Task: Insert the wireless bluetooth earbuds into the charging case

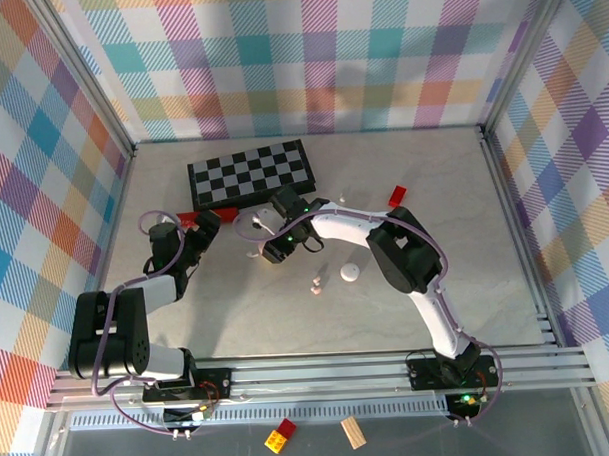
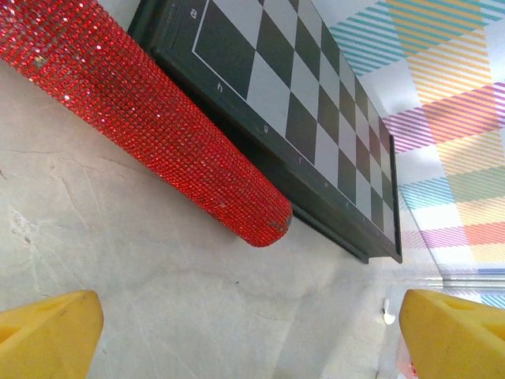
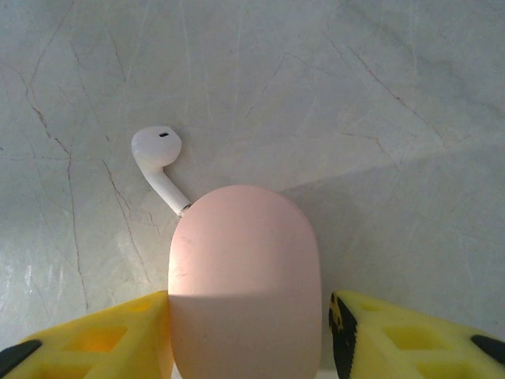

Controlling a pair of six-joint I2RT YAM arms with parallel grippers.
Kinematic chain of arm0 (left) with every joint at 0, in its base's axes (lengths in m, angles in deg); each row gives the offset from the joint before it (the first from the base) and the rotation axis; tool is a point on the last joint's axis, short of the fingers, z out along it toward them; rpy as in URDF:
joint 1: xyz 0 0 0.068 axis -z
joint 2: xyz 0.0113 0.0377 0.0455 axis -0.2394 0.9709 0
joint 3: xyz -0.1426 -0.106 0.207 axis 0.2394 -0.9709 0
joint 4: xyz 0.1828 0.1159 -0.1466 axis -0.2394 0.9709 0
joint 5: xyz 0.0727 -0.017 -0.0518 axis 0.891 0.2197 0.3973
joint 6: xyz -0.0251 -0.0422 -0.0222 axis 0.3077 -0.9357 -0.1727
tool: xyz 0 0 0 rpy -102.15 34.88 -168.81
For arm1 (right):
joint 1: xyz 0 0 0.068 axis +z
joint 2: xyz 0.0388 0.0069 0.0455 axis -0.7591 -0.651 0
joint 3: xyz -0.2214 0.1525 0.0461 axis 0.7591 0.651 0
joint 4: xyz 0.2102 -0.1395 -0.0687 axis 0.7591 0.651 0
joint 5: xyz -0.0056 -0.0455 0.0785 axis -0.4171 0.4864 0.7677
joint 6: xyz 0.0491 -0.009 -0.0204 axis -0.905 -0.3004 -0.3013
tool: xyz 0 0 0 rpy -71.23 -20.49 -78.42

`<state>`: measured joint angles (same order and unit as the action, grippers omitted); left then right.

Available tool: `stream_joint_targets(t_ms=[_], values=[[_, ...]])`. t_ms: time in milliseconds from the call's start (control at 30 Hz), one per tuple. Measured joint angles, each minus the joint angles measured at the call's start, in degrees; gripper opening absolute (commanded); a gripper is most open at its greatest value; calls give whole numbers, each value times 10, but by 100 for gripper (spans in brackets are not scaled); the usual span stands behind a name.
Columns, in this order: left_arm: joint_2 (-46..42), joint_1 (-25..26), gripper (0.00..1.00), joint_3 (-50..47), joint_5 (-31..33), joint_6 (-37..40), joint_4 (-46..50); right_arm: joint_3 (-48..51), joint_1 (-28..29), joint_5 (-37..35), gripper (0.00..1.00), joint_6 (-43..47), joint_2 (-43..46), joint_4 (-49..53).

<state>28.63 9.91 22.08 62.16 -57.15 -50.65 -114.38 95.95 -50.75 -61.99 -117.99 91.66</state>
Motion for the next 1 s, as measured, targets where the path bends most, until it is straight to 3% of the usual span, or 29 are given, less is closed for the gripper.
stream_joint_targets(t_ms=[167, 367, 667, 867, 1000], values=[[0, 0, 98, 0, -2, 0, 0, -2, 0, -3, 40, 8, -1, 0], [0, 0, 100, 0, -8, 8, -16, 11, 0, -7, 39, 8, 11, -2], [-13, 20, 100, -30, -16, 46, -137, 94, -23, -2, 39, 7, 147, 5], [-57, 101, 100, -45, -39, 136, -227, 141, -78, 22, 40, 8, 266, 26], [-104, 191, 100, -26, -73, 256, -203, 170, -122, 54, 40, 12, 342, 55]])
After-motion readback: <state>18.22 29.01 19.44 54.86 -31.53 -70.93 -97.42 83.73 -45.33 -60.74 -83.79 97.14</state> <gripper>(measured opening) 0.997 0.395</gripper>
